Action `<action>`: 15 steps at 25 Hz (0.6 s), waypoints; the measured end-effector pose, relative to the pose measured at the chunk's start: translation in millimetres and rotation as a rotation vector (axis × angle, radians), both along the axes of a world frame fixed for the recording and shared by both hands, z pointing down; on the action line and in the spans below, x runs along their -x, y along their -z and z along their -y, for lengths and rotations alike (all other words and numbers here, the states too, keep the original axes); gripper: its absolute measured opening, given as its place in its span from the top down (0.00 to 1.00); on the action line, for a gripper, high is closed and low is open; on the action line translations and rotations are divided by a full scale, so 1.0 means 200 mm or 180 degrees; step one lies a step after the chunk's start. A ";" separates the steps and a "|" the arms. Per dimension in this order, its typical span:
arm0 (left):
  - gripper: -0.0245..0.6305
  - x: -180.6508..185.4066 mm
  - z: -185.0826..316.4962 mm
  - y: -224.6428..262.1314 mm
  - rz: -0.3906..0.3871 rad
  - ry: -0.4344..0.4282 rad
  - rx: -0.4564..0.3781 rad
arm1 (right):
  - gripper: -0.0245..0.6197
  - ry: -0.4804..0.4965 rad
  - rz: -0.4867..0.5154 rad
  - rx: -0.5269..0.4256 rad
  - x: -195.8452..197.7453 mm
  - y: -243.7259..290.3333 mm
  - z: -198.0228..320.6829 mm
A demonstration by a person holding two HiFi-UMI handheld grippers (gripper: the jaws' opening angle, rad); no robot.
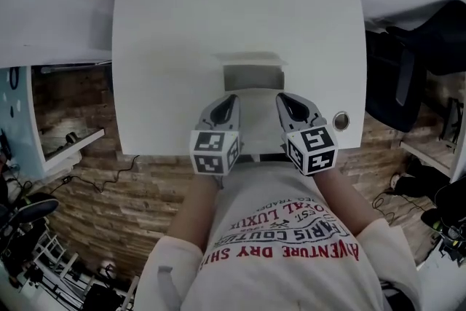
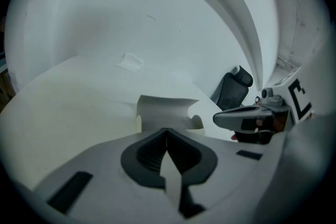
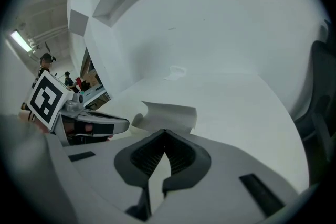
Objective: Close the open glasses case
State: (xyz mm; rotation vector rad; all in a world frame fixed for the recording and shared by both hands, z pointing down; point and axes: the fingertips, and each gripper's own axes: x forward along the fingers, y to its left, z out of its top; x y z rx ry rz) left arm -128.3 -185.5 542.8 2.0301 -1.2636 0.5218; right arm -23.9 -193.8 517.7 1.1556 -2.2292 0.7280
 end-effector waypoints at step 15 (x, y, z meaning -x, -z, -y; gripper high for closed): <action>0.95 -0.05 -0.01 -0.14 -0.0067 0.0237 0.0277 | 0.94 0.0082 -0.0082 -0.0289 -0.05 0.07 0.20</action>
